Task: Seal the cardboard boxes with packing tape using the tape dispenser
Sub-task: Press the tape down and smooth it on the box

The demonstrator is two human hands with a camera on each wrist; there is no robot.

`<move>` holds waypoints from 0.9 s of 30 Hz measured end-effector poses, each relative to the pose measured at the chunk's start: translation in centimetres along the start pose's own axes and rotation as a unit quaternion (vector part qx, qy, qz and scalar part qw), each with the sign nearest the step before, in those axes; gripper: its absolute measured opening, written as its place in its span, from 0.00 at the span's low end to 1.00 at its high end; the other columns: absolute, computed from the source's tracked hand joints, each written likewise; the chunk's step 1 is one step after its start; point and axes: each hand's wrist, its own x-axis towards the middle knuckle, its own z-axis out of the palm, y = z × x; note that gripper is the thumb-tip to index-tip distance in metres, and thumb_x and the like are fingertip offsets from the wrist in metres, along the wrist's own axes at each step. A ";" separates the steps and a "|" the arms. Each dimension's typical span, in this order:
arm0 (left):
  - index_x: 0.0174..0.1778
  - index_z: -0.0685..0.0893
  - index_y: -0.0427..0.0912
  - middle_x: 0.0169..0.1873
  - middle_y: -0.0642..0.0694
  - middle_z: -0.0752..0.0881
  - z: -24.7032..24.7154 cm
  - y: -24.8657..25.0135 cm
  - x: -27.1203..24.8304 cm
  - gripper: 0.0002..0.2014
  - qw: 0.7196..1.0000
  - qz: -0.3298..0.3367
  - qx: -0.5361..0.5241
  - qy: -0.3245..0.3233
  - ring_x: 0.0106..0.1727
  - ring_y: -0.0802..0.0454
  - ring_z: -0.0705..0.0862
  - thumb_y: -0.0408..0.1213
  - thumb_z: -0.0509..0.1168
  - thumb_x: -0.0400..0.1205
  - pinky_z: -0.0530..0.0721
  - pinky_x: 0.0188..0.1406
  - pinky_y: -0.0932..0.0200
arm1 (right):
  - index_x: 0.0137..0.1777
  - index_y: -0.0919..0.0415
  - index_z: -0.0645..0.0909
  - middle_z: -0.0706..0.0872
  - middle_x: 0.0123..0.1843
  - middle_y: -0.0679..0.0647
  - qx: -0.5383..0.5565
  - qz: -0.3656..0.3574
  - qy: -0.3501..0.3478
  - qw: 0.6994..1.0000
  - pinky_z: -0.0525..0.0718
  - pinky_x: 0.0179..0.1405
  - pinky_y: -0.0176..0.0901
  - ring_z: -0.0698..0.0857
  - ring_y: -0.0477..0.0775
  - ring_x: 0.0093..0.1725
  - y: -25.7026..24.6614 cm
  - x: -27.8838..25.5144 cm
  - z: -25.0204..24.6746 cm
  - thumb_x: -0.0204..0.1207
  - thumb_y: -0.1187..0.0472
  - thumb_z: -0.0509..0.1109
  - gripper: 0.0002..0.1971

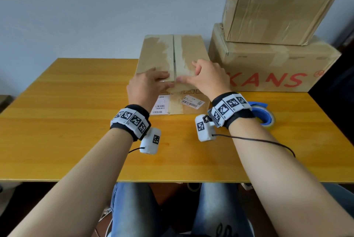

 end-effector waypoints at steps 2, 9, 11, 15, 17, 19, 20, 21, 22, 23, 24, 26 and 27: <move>0.53 0.93 0.59 0.55 0.59 0.92 -0.5 -0.5 0.1 0.18 1.000 -0.008 -0.008 0.006 0.63 0.64 0.86 0.58 0.80 0.68 0.89 0.51 0.52 | 0.37 0.51 0.70 0.91 0.60 0.46 0.010 -0.002 -0.001 1.000 0.89 0.48 0.55 0.89 0.53 0.52 0.1 0.0 -0.1 0.52 0.13 0.64 0.39; 0.55 0.92 0.50 0.84 0.51 0.68 -1.4 -0.8 0.3 0.22 0.999 -0.033 -0.018 -0.010 0.77 0.55 0.76 0.49 0.84 0.65 0.75 0.62 0.64 | 0.49 0.54 0.76 0.81 0.74 0.36 0.010 -0.029 -0.018 0.999 0.80 0.46 0.42 0.86 0.47 0.63 0.9 -0.4 -0.5 0.63 0.32 0.81 0.29; 0.57 0.91 0.51 0.87 0.46 0.61 -1.3 -0.7 0.3 0.24 0.997 -0.069 -0.019 -0.015 0.82 0.51 0.70 0.49 0.85 0.65 0.70 0.69 0.64 | 0.51 0.54 0.77 0.81 0.74 0.35 0.012 -0.031 -0.019 0.999 0.81 0.49 0.43 0.86 0.48 0.64 1.2 -0.5 -0.5 0.64 0.37 0.82 0.27; 0.58 0.86 0.51 0.80 0.52 0.72 -0.8 -0.1 0.2 0.27 0.995 -0.094 -0.027 -0.028 0.73 0.55 0.76 0.57 0.82 0.67 0.79 0.64 0.53 | 0.50 0.53 0.77 0.81 0.74 0.34 0.016 -0.024 -0.024 0.999 0.82 0.59 0.47 0.85 0.49 0.67 1.2 -0.5 -0.5 0.65 0.39 0.83 0.25; 0.54 0.83 0.51 0.72 0.57 0.79 -0.6 0.4 0.3 0.28 0.996 -0.085 0.002 -0.021 0.63 0.55 0.82 0.65 0.78 0.66 0.83 0.51 0.52 | 0.46 0.52 0.76 0.82 0.74 0.35 0.017 -0.014 -0.018 1.000 0.83 0.55 0.46 0.86 0.48 0.65 0.6 -0.6 -0.7 0.64 0.35 0.81 0.26; 0.53 0.84 0.52 0.63 0.59 0.84 -0.8 0.7 0.5 0.29 0.996 -0.083 0.018 -0.013 0.57 0.52 0.85 0.68 0.76 0.66 0.82 0.44 0.53 | 0.42 0.53 0.74 0.83 0.72 0.37 0.019 0.001 -0.011 1.000 0.82 0.49 0.45 0.87 0.48 0.63 0.0 -0.6 -0.9 0.63 0.31 0.79 0.28; 0.54 0.85 0.52 0.62 0.59 0.86 -0.9 0.6 0.7 0.29 0.996 -0.085 0.020 -0.012 0.57 0.52 0.86 0.68 0.77 0.66 0.82 0.44 0.54 | 0.40 0.53 0.73 0.84 0.72 0.37 0.021 0.004 -0.009 1.000 0.82 0.48 0.45 0.87 0.48 0.63 -0.2 -0.5 -1.0 0.63 0.31 0.79 0.28; 0.55 0.87 0.53 0.63 0.60 0.87 -1.0 0.4 1.0 0.30 0.996 -0.089 0.019 -0.016 0.58 0.54 0.86 0.68 0.77 0.65 0.83 0.46 0.55 | 0.38 0.52 0.72 0.85 0.71 0.37 0.025 0.005 -0.007 1.000 0.82 0.49 0.44 0.87 0.47 0.63 -0.3 -0.5 -1.0 0.63 0.31 0.79 0.28; 0.56 0.89 0.53 0.64 0.61 0.87 -1.2 0.2 1.2 0.30 0.996 -0.091 0.012 -0.019 0.60 0.55 0.86 0.68 0.78 0.64 0.85 0.49 0.55 | 0.36 0.52 0.71 0.85 0.70 0.38 0.032 0.003 -0.005 0.999 0.82 0.51 0.44 0.87 0.47 0.63 -0.2 -0.4 -1.0 0.62 0.32 0.80 0.28; 0.56 0.90 0.54 0.65 0.62 0.86 -1.3 -0.1 1.4 0.30 0.995 -0.093 0.002 -0.022 0.61 0.57 0.86 0.68 0.78 0.63 0.86 0.51 0.54 | 0.35 0.52 0.71 0.86 0.69 0.38 0.041 0.002 -0.002 0.999 0.82 0.52 0.44 0.87 0.46 0.63 0.0 -0.3 -1.0 0.62 0.33 0.81 0.28; 0.56 0.91 0.54 0.66 0.64 0.86 -1.4 -0.3 1.5 0.30 0.995 -0.092 -0.010 -0.026 0.62 0.58 0.86 0.66 0.79 0.63 0.87 0.53 0.53 | 0.34 0.53 0.72 0.87 0.68 0.39 0.050 0.002 -0.002 0.999 0.81 0.53 0.43 0.87 0.45 0.63 0.3 -0.2 -0.9 0.62 0.34 0.82 0.27; 0.57 0.92 0.53 0.64 0.65 0.86 -1.7 -0.7 1.5 0.28 0.994 -0.093 -0.037 -0.035 0.61 0.61 0.86 0.62 0.80 0.64 0.88 0.55 0.52 | 0.34 0.54 0.73 0.88 0.66 0.39 0.072 0.002 -0.005 0.997 0.82 0.57 0.43 0.87 0.43 0.64 0.7 -0.1 -0.8 0.61 0.37 0.84 0.27; 0.57 0.92 0.53 0.63 0.65 0.87 -1.8 -0.9 1.5 0.27 0.994 -0.090 -0.053 -0.036 0.61 0.63 0.86 0.60 0.81 0.65 0.88 0.56 0.54 | 0.34 0.55 0.74 0.88 0.65 0.40 0.081 0.001 -0.004 0.997 0.83 0.59 0.44 0.87 0.42 0.64 0.9 -0.1 -0.7 0.60 0.37 0.85 0.26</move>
